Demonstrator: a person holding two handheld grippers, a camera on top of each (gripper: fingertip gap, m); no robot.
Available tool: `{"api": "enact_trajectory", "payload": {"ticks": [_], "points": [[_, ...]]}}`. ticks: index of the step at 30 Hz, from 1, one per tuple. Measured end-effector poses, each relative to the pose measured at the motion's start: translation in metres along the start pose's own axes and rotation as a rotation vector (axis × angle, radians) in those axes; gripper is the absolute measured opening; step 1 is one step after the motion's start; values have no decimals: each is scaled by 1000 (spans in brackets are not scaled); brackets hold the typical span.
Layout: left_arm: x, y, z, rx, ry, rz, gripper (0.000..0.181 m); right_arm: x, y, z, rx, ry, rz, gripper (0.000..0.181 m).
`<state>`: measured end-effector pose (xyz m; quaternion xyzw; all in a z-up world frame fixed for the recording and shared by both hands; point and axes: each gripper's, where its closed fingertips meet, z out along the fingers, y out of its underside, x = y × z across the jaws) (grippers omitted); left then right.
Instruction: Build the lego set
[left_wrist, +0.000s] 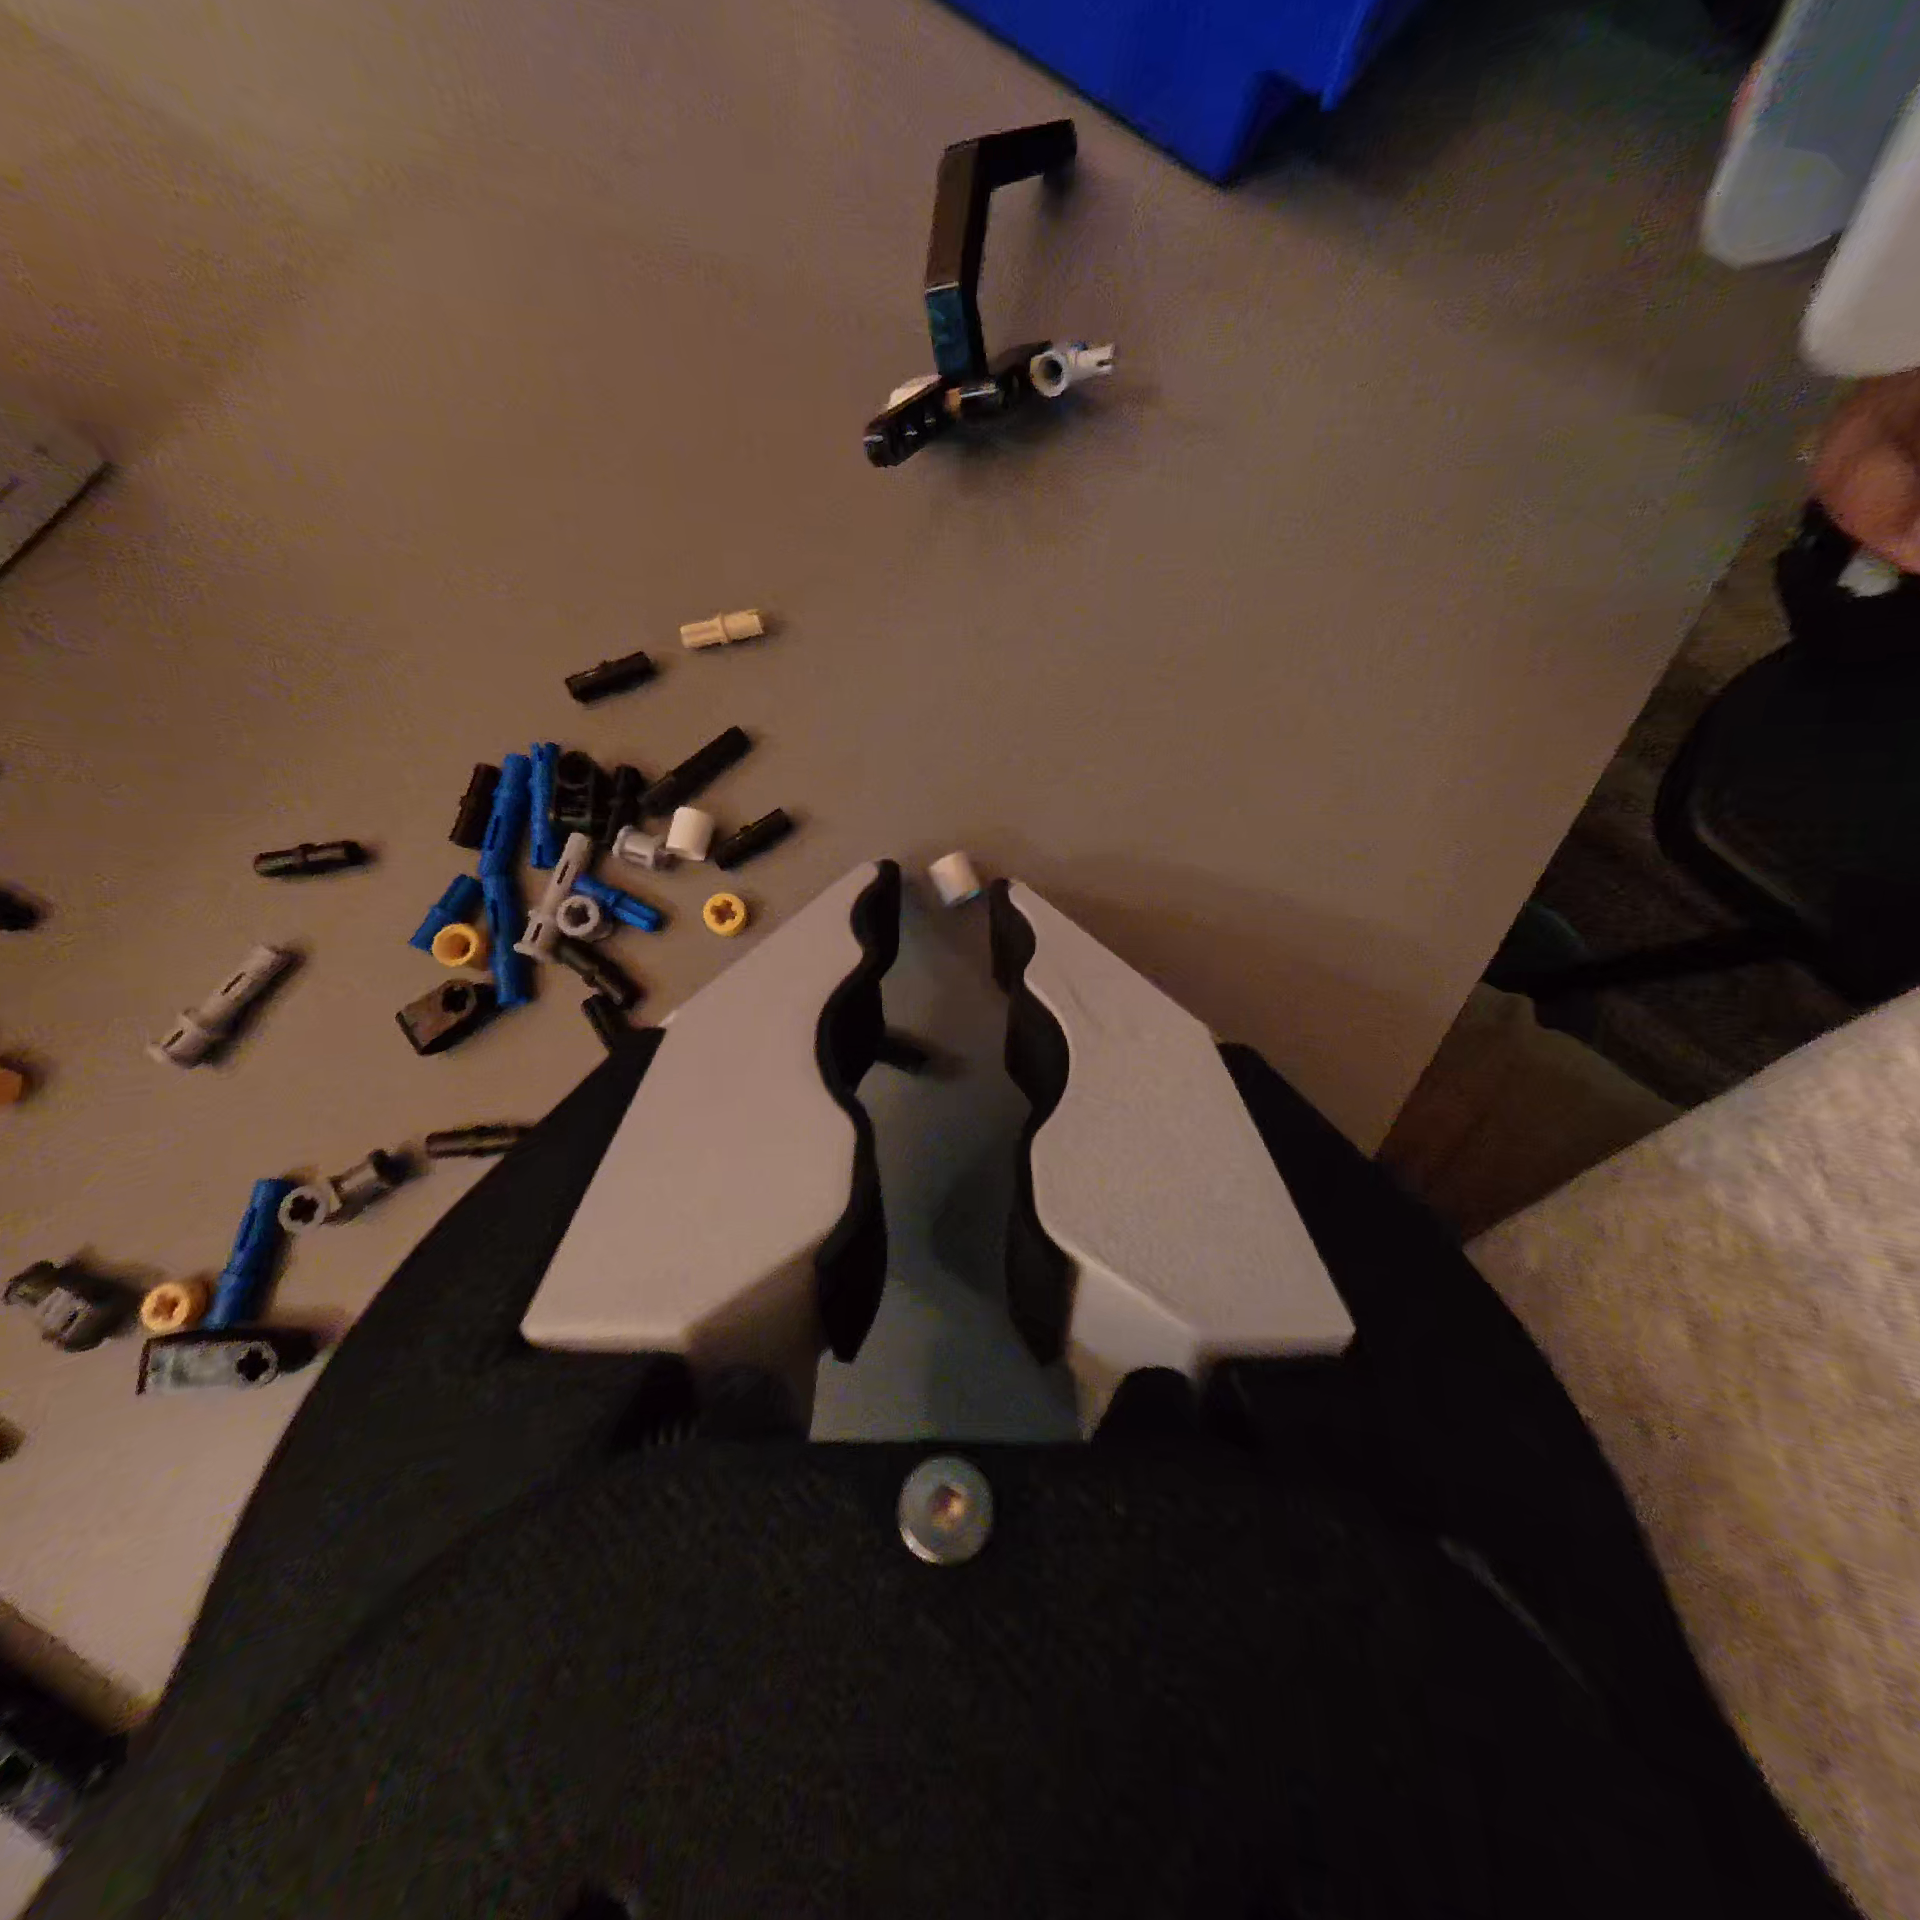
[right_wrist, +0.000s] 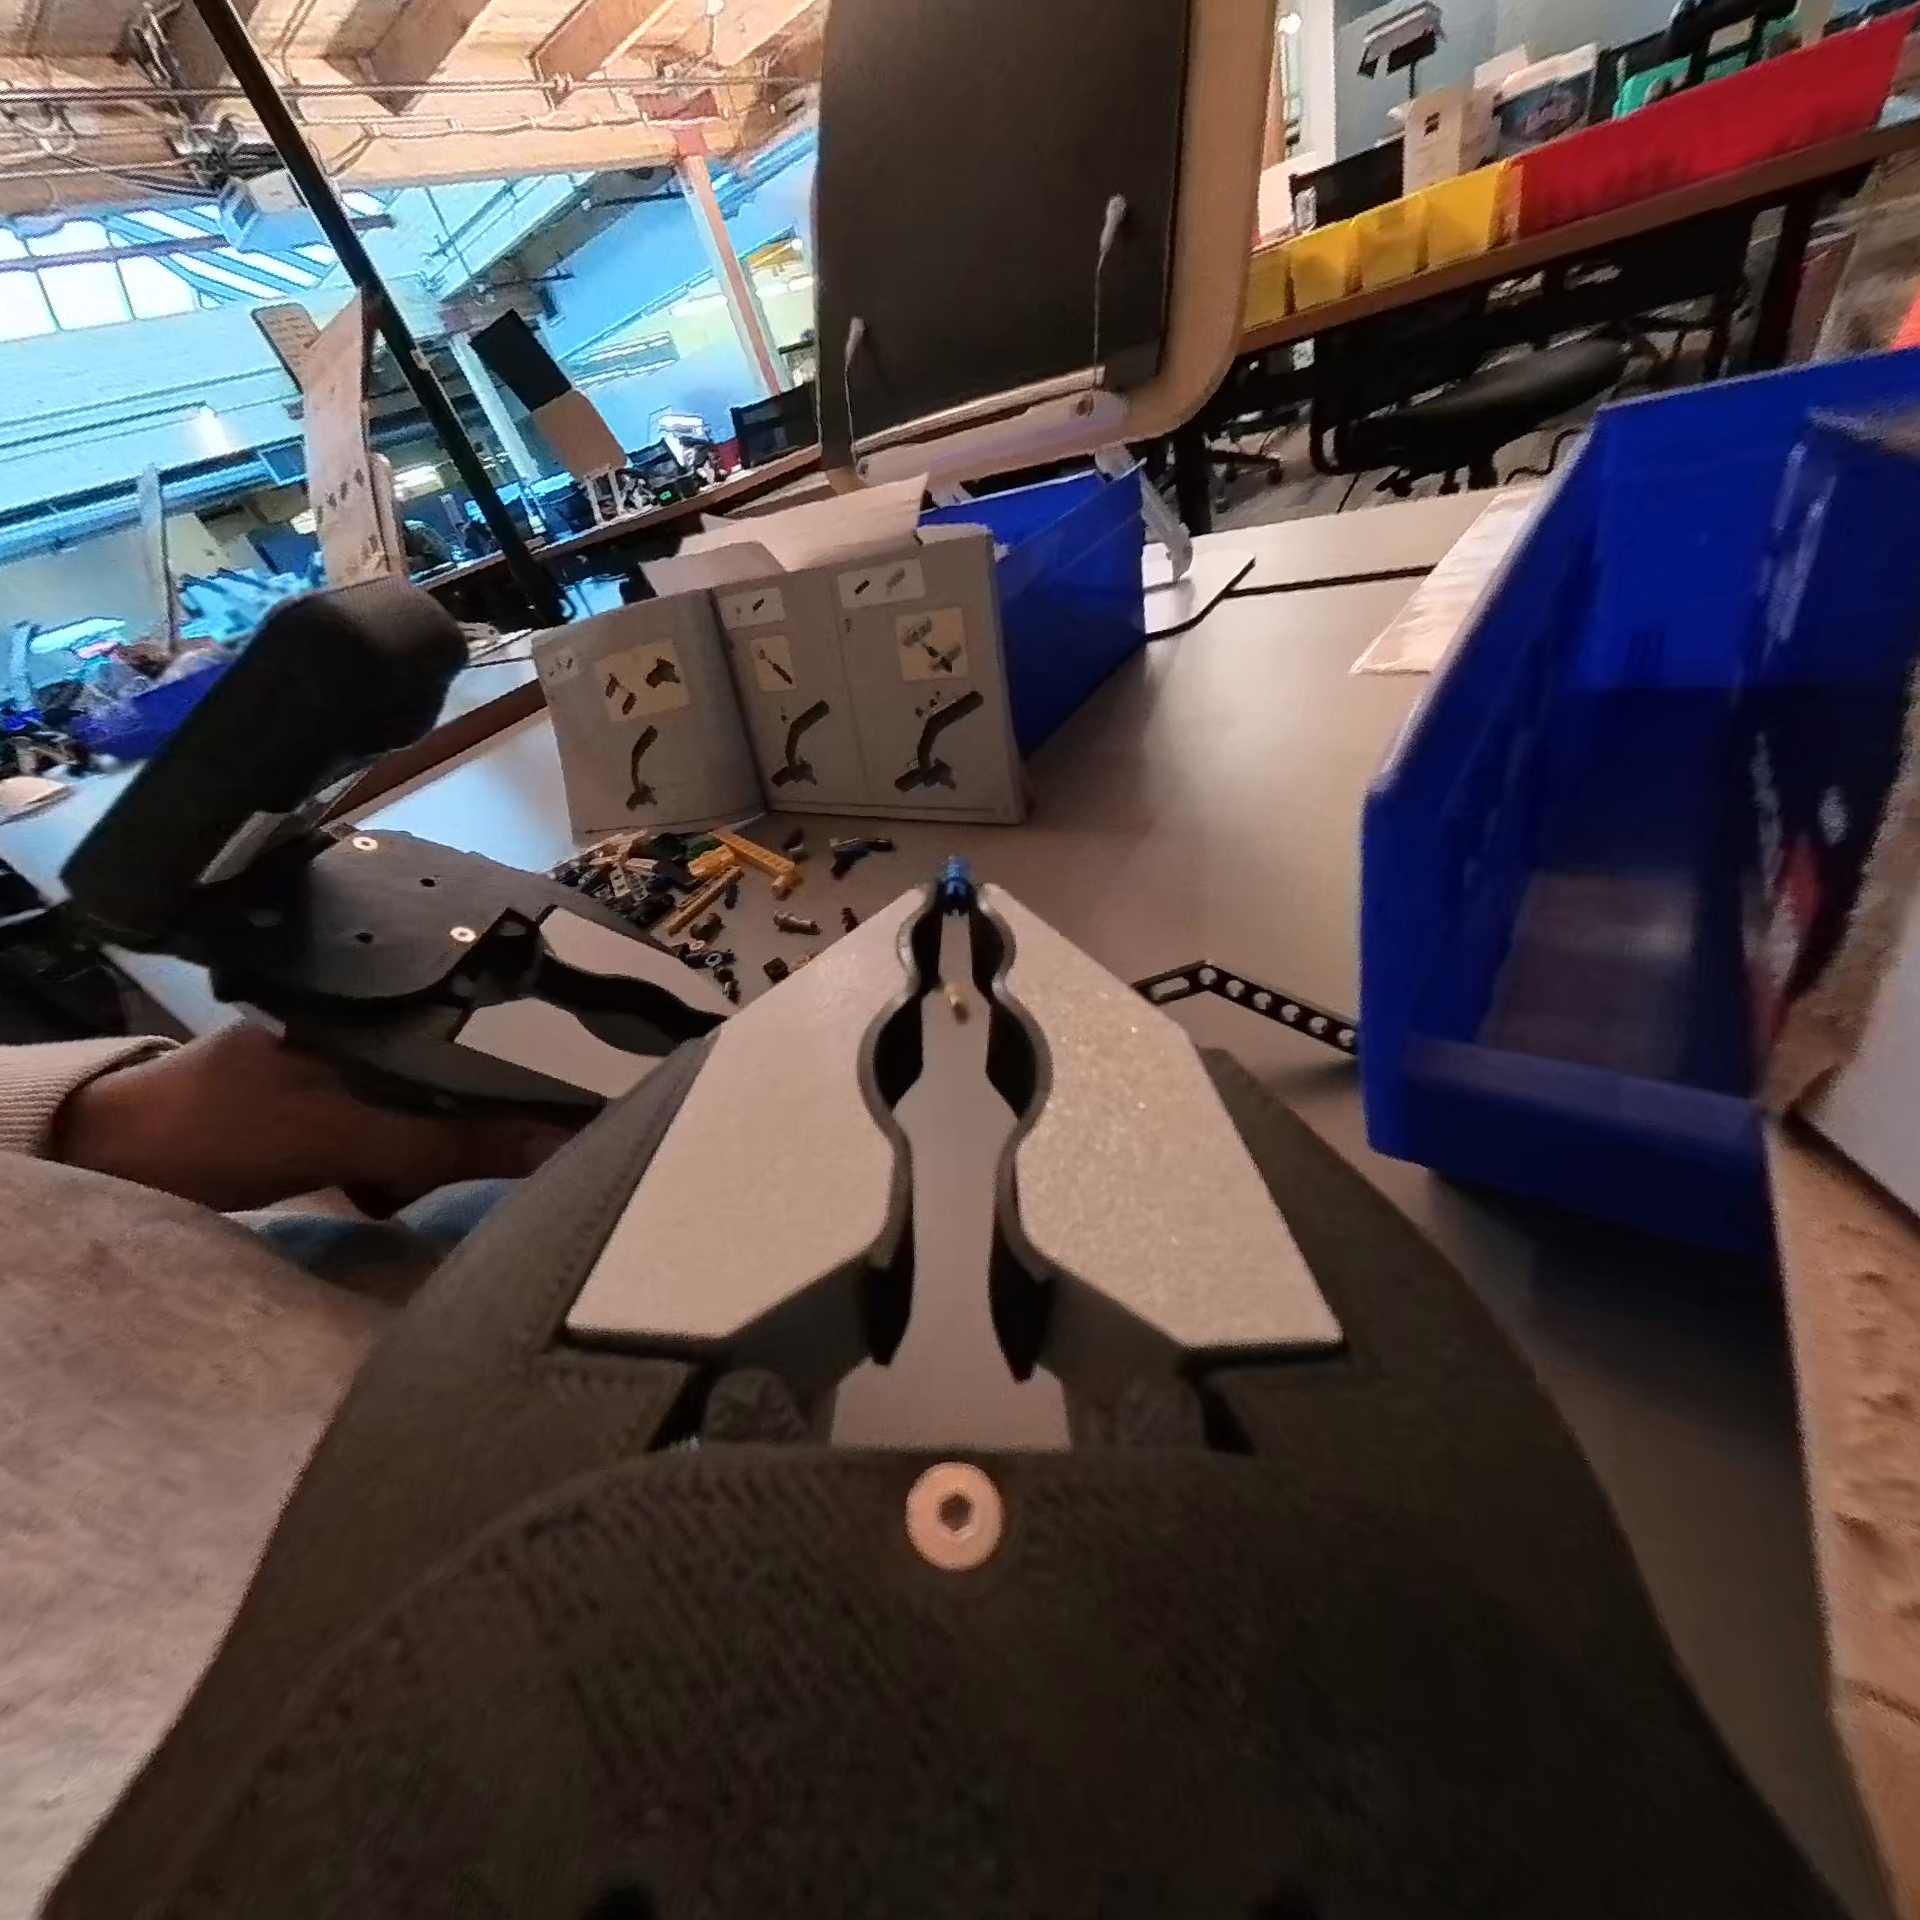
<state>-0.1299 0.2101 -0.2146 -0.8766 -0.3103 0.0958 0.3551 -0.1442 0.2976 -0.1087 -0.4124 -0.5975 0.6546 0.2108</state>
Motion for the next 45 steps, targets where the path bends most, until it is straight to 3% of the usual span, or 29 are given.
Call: {"api": "enact_trajectory", "payload": {"ticks": [7,13,19,25,34,36,38,42,45], "points": [[0,-3,-6,2,34,-85,14,8,1,-3,-5,17,15,3],[-11,-6,-2,-8,-59,-56,19,12,-5,-9,25,14,27,2],[-10,-2,2,-28,-56,-87,6,16,-9,-14,47,17,42,2],[-12,-9,-4,10,-54,-79,6,13,-10,-14,54,-9,46,2],[-14,-28,-32,168,-26,-28,6,-33,-4,3,-11,-171,18,2],[-17,-31,-40,216,-22,-35,6,-53,-4,13,41,-259,71,2],[-23,-39,-47,266,-21,-30,6,-69,6,23,-1,-325,121,2],[-30,-57,-47,300,11,-31,6,-78,-9,19,57,-256,-19,2],[-31,-69,-53,307,-9,22,6,-80,-20,15,118,-246,-15,2]]}}
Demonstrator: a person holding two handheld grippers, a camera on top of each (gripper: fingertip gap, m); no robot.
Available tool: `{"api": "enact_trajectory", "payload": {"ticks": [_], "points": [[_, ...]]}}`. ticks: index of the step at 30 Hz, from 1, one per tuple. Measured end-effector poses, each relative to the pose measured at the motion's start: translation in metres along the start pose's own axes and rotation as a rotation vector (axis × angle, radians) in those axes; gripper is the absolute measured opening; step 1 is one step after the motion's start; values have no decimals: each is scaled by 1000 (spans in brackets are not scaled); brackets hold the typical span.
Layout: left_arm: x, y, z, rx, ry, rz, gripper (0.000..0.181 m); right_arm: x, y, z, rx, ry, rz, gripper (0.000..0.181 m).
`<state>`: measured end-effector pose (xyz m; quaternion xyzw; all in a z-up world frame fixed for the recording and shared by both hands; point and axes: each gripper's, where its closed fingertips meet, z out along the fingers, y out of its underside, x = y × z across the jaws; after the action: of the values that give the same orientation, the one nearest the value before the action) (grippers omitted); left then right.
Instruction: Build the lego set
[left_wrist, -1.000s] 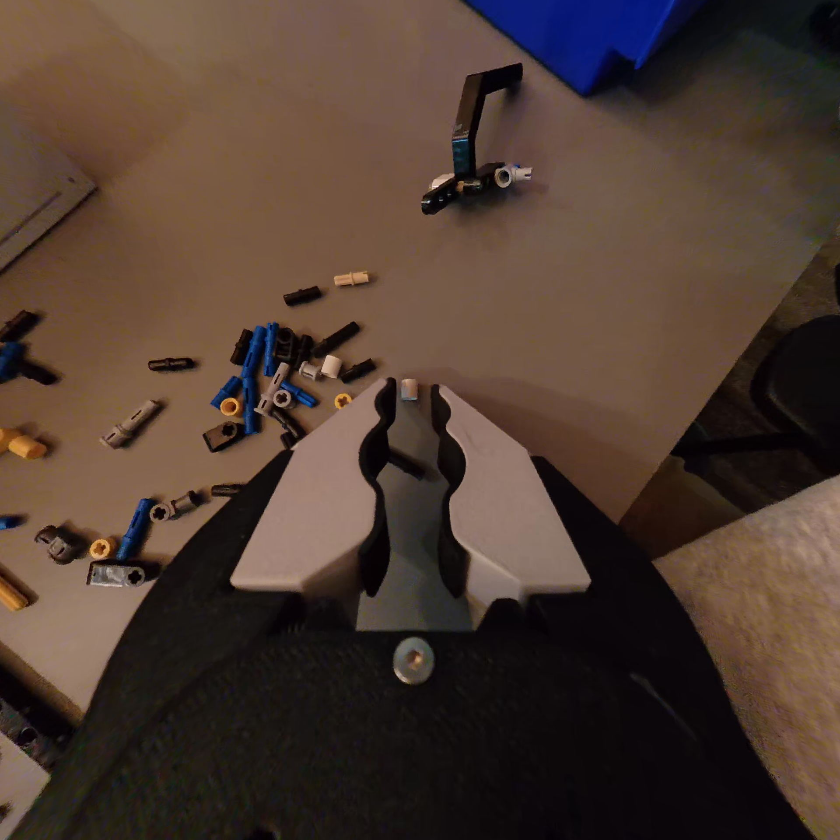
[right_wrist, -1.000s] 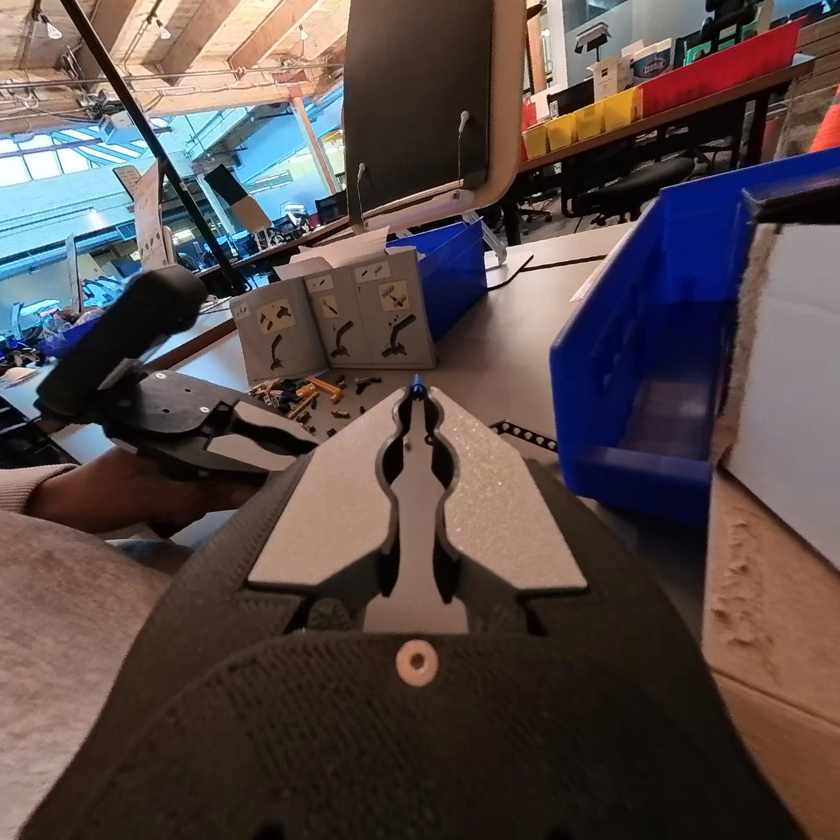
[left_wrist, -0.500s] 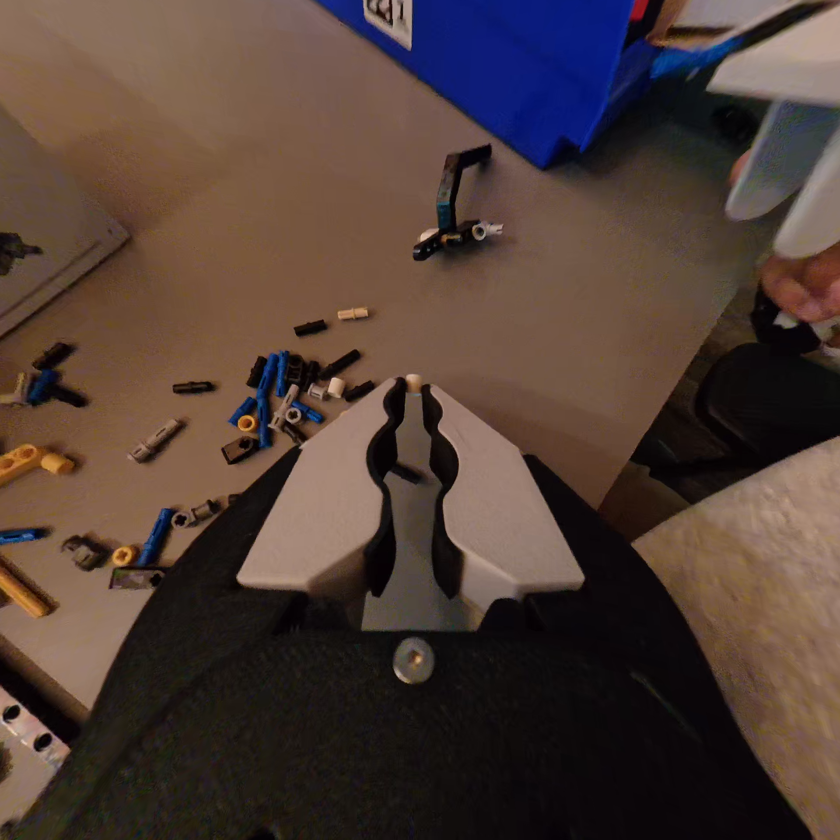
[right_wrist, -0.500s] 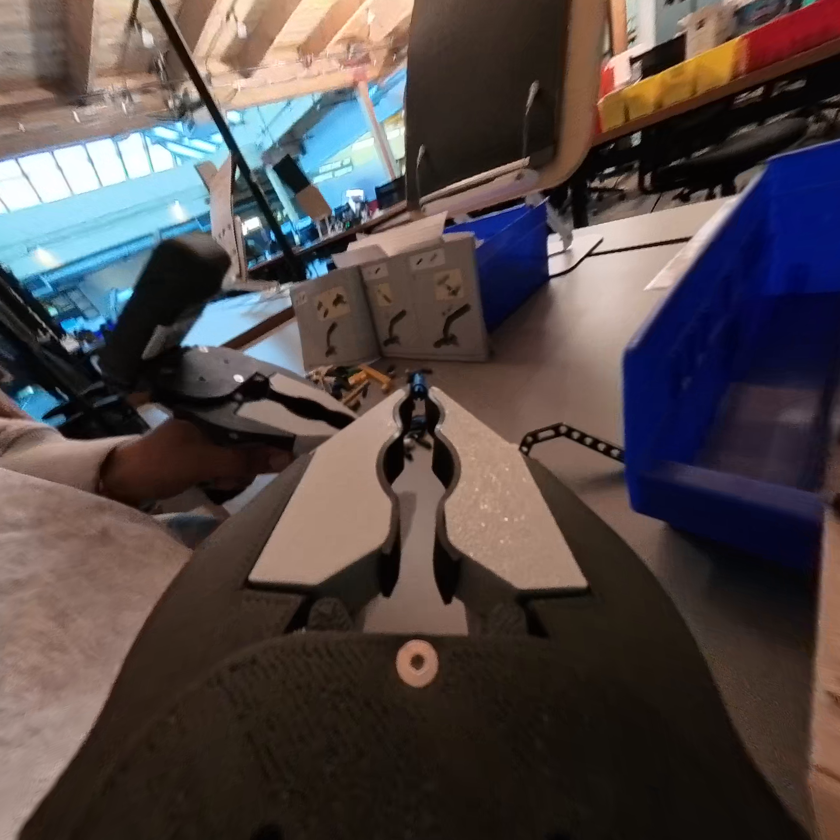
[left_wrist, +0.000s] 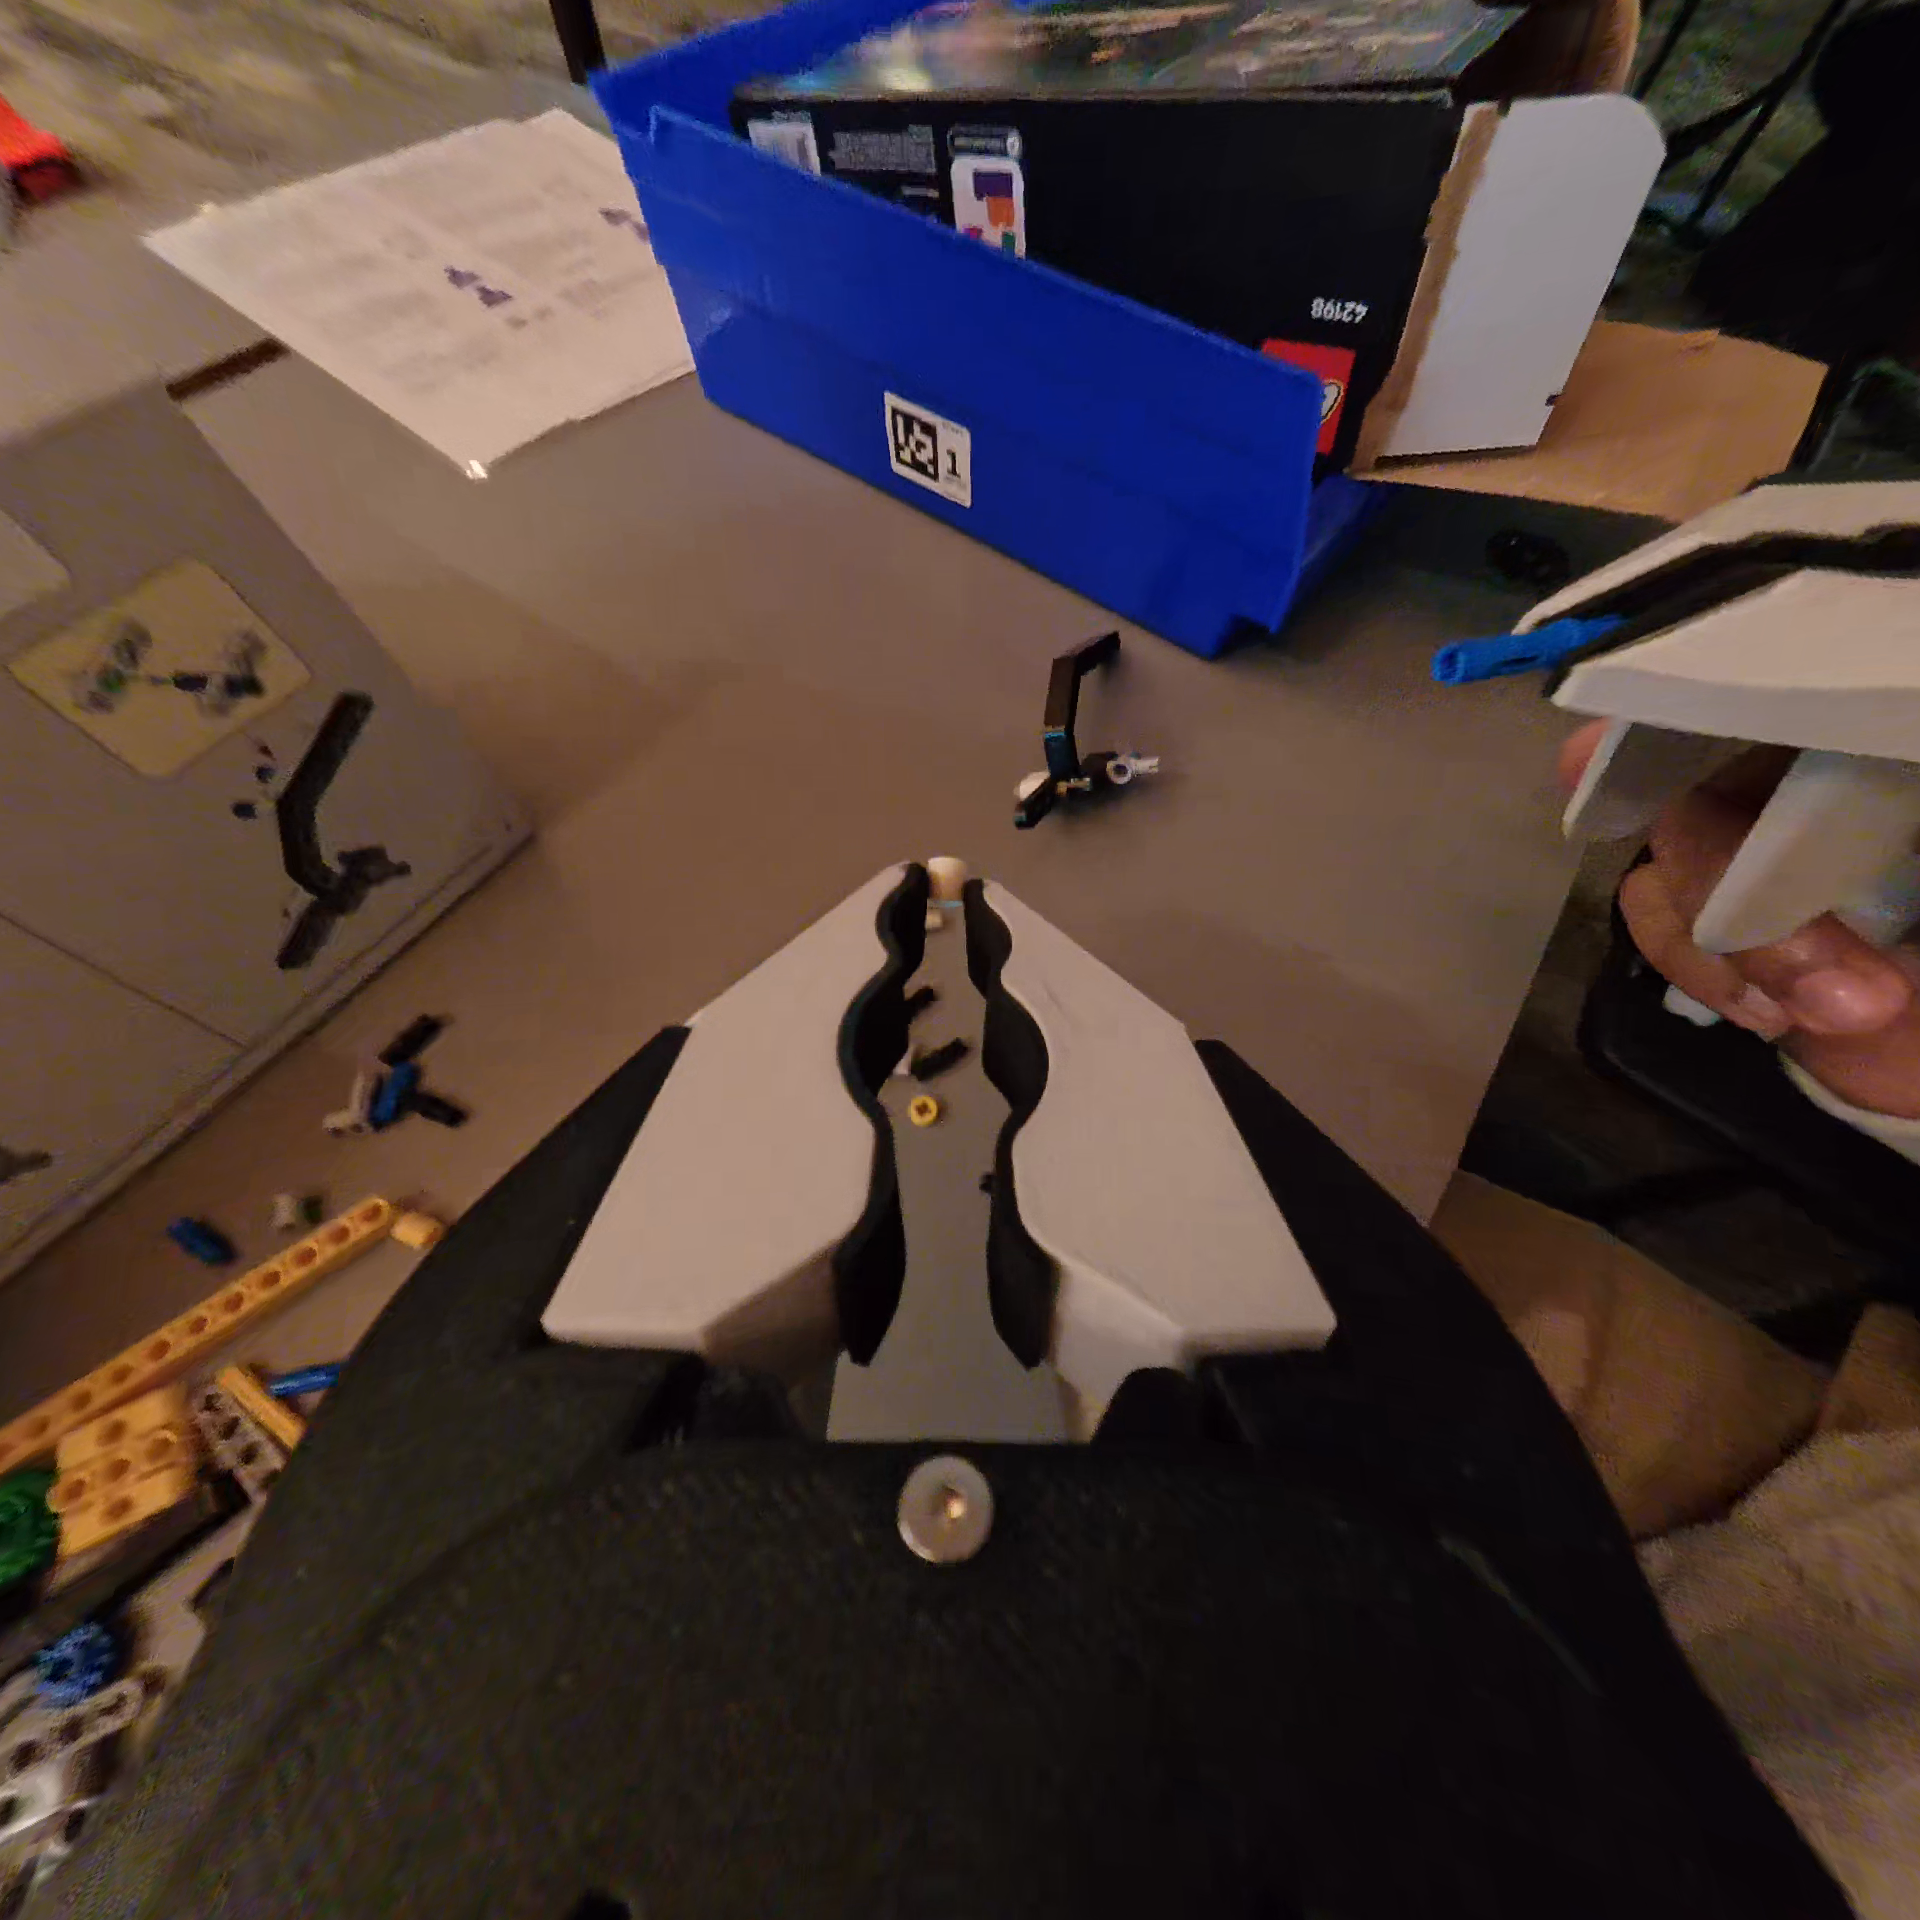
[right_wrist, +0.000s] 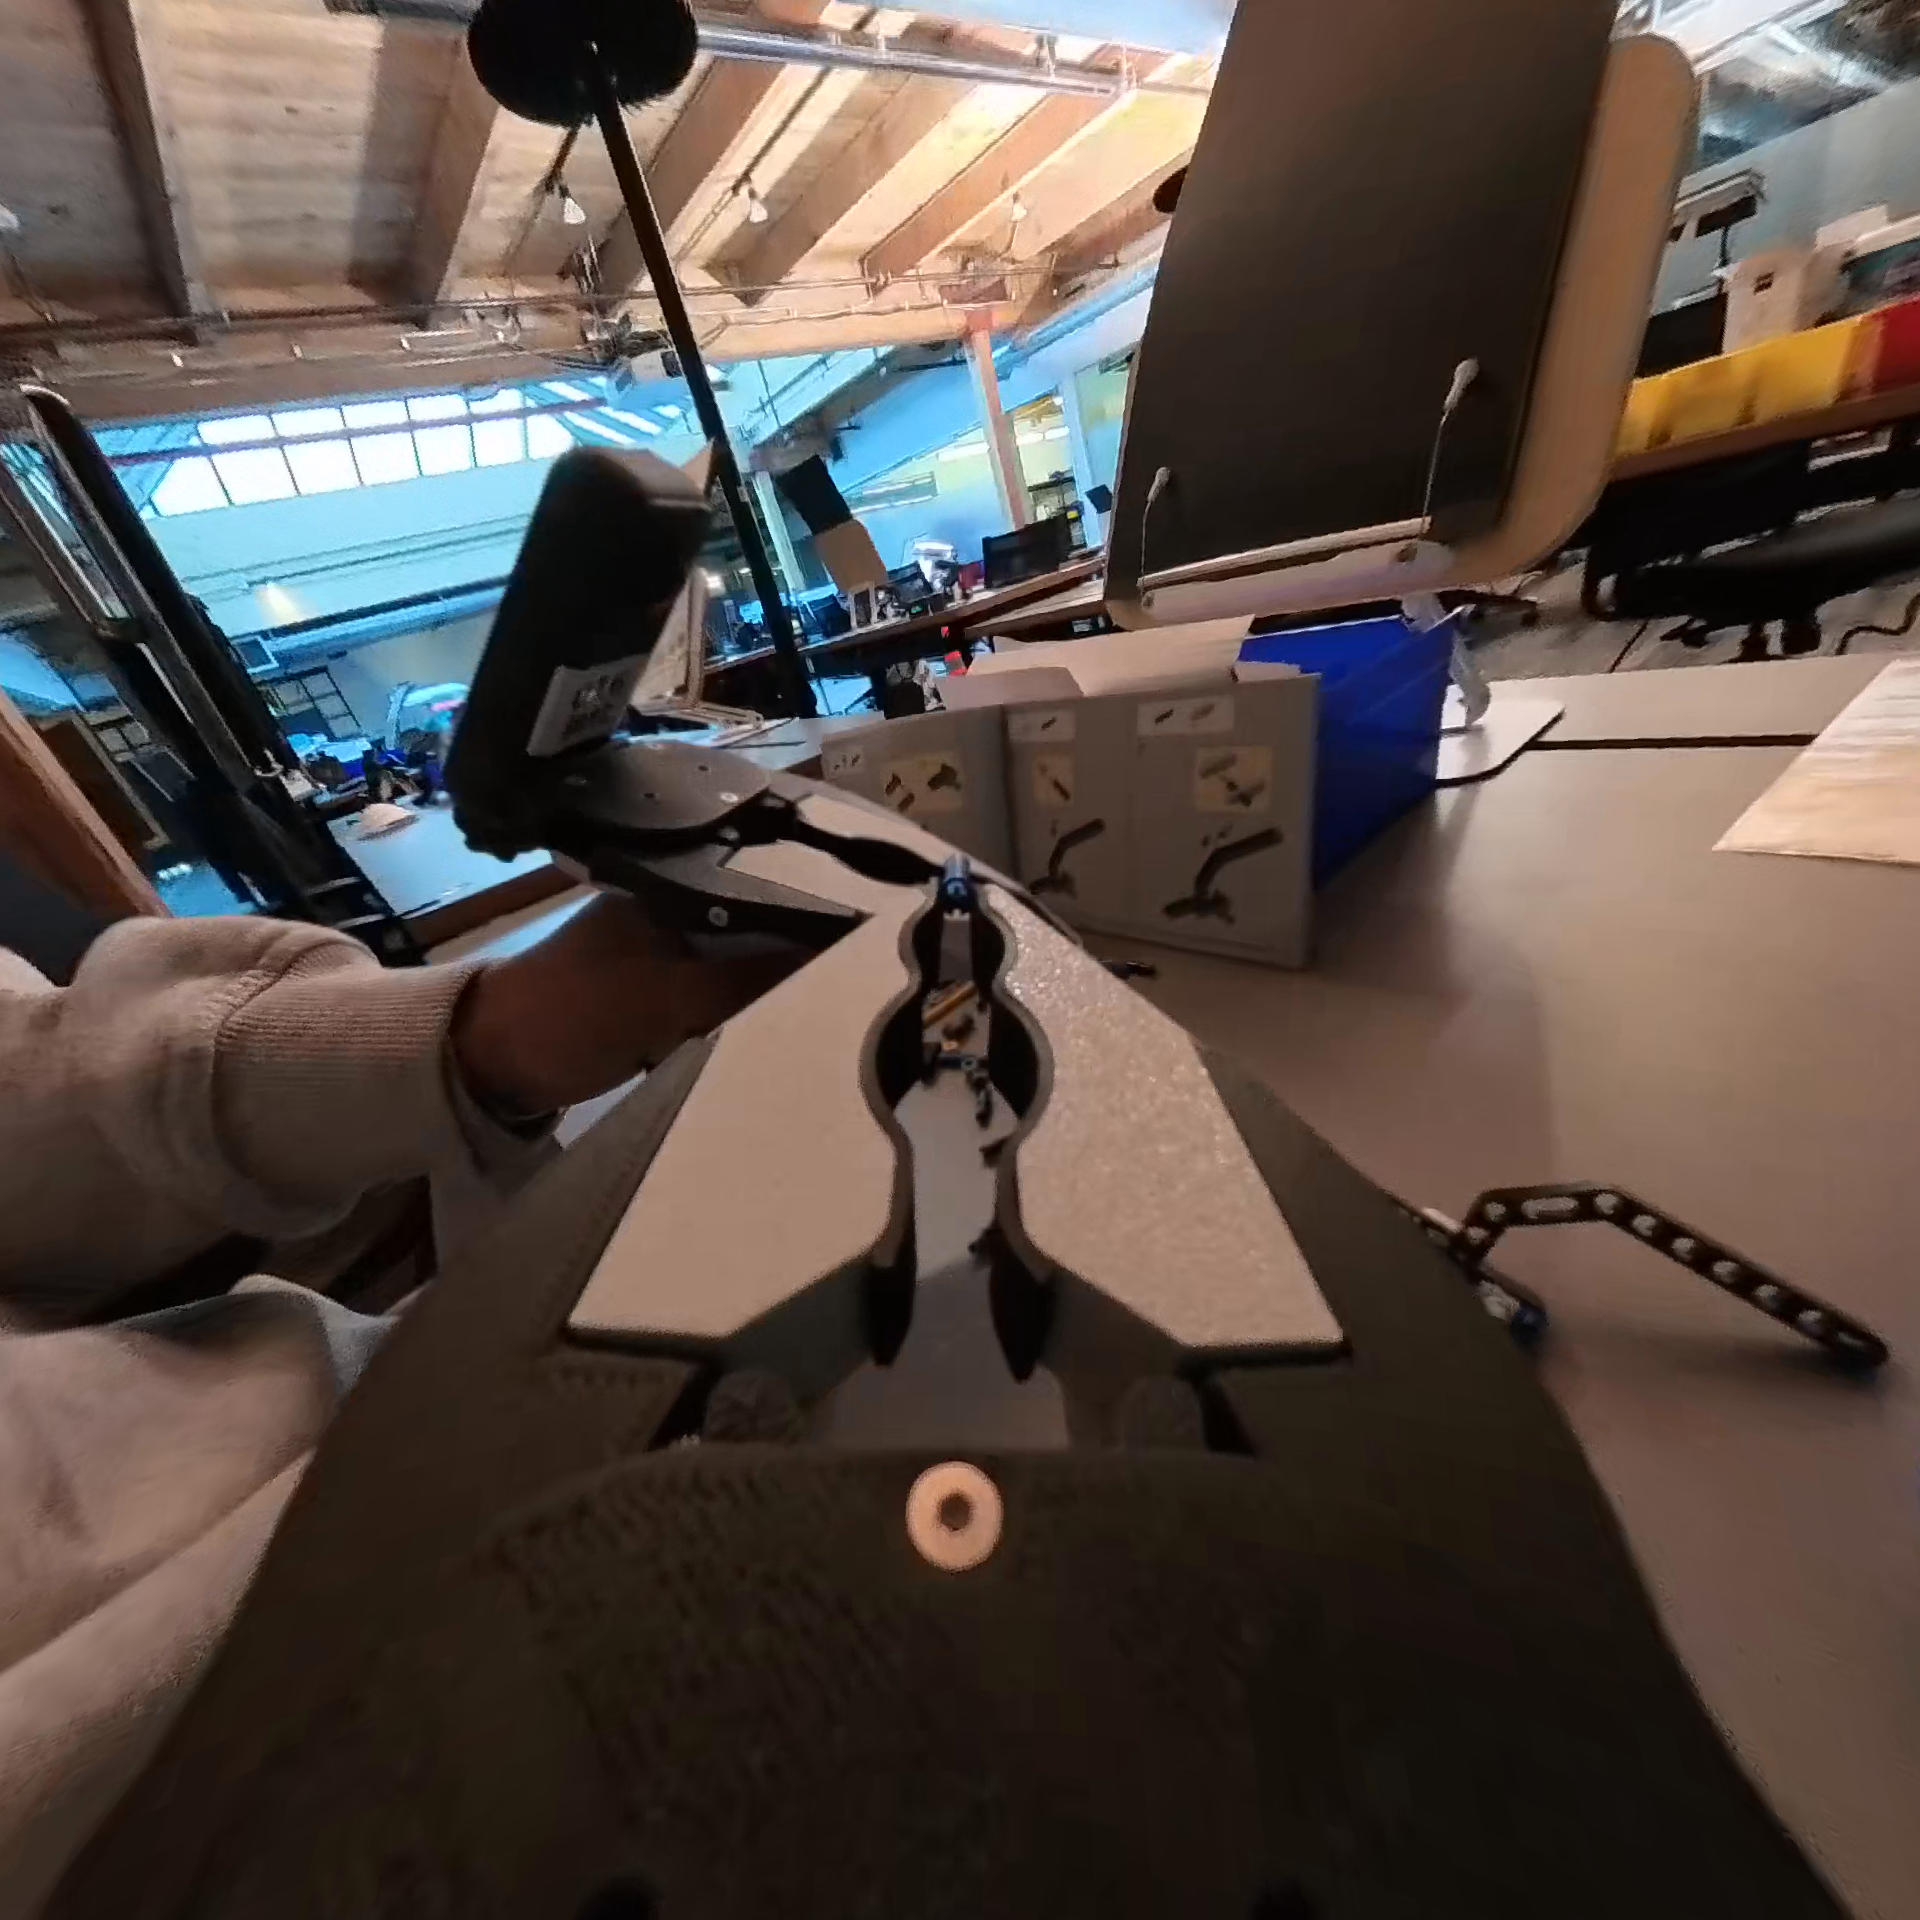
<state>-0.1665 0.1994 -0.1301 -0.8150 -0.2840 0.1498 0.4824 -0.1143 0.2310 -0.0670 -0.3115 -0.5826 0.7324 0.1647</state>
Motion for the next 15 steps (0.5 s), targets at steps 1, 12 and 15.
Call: {"api": "enact_trajectory", "payload": {"ticks": [1,12,15], "points": [[0,-3,-2,2,-14,24,6,0,3,1,-9,-3,7,2],[-6,-6,-22,-88,-107,98,6,-4,5,0,-18,-42,46,1],[7,-15,-23,-78,-39,79,6,-8,4,0,-14,-61,46,1]]}}
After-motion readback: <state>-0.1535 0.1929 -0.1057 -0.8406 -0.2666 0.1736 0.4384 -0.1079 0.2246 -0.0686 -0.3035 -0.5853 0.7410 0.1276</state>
